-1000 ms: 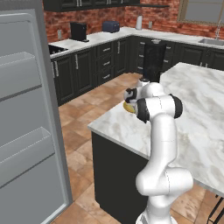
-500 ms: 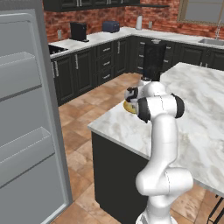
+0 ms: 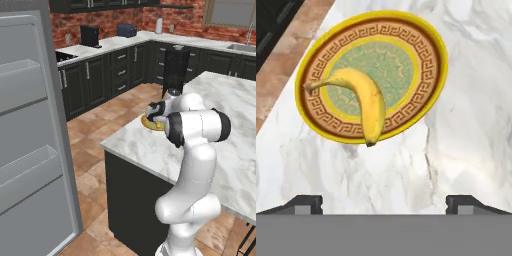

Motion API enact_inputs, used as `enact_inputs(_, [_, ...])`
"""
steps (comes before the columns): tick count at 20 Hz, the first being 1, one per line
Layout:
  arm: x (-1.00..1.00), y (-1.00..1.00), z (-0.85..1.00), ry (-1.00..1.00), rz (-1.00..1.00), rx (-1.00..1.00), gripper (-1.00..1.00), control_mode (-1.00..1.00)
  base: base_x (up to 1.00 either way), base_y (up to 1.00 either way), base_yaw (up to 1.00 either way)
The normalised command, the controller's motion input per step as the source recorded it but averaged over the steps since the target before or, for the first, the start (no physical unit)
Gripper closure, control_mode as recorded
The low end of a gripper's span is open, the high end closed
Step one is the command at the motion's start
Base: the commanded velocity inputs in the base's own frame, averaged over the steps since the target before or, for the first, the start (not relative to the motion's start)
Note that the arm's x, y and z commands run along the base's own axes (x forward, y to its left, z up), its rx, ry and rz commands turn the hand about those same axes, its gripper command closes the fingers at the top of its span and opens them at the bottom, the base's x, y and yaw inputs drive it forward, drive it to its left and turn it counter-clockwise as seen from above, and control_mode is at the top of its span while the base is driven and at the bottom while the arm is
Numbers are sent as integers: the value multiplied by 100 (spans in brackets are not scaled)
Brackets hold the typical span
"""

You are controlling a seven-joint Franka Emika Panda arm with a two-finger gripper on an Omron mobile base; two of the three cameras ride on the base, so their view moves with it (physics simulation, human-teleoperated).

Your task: Pick the banana and pear from the fridge and place them on the plate next to the blender to make a fruit smoothie.

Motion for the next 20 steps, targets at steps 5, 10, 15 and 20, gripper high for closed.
enact_inputs(5, [-100, 5, 10, -10, 0, -1, -100, -100, 0, 0, 0])
enact_inputs(10, [-100, 0, 29, -1, 0, 0, -100, -100, 0, 0, 0])
enact_inputs(15, [-100, 3, 31, 1, 0, 0, -100, -100, 0, 0, 0])
enact_inputs(20, [-100, 20, 10, 1, 0, -5, -100, -100, 0, 0, 0])
